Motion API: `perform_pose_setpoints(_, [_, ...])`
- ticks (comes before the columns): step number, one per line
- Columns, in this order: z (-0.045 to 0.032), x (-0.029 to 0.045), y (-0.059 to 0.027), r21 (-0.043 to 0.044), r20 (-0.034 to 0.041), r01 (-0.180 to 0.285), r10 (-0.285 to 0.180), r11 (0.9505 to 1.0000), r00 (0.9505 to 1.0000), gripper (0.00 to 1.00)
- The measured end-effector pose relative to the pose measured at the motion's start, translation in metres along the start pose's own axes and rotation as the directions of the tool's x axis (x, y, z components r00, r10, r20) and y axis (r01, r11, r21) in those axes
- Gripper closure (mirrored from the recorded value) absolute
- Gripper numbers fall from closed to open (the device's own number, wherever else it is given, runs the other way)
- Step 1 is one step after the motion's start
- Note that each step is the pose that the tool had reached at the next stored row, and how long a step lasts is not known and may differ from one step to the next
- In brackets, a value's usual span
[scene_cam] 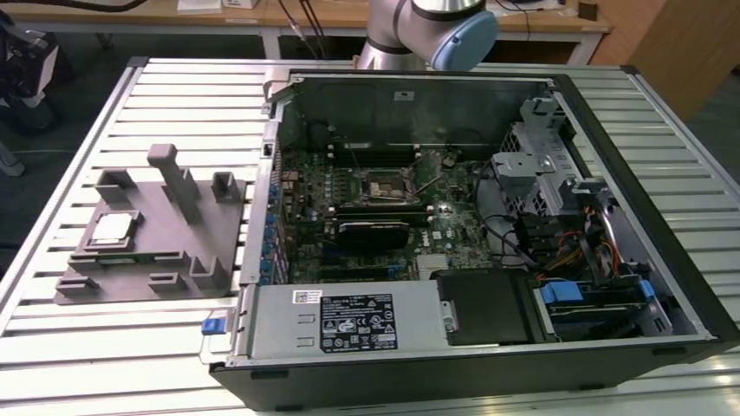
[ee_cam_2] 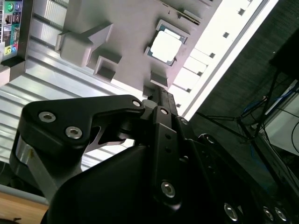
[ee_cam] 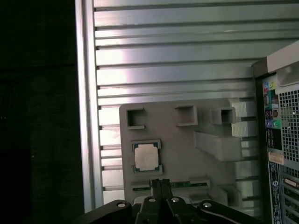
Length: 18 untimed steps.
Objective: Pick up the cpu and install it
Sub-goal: 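Pick up the cpu and move it towards the insertion slot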
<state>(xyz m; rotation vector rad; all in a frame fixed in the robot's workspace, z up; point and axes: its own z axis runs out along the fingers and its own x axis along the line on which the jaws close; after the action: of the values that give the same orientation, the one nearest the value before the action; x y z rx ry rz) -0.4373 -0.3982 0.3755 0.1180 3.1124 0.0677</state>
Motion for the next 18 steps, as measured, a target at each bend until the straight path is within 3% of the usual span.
perform_pose_setpoints(12, [0.0162, 0.0004, -0.0008, 0.0001, -0.0001, 0.000, 0.000, 1.0000, 1.0000, 0.89])
perform_pose_setpoints(17, [0.0246, 0.0006, -0.0014, -0.0002, -0.0003, 0.008, -0.008, 1.0000, 1.0000, 0.65])
perform_pose_setpoints(18, [0.0262, 0.0006, -0.0015, -0.0003, -0.0008, 0.016, -0.016, 0.9999, 0.9999, 0.65])
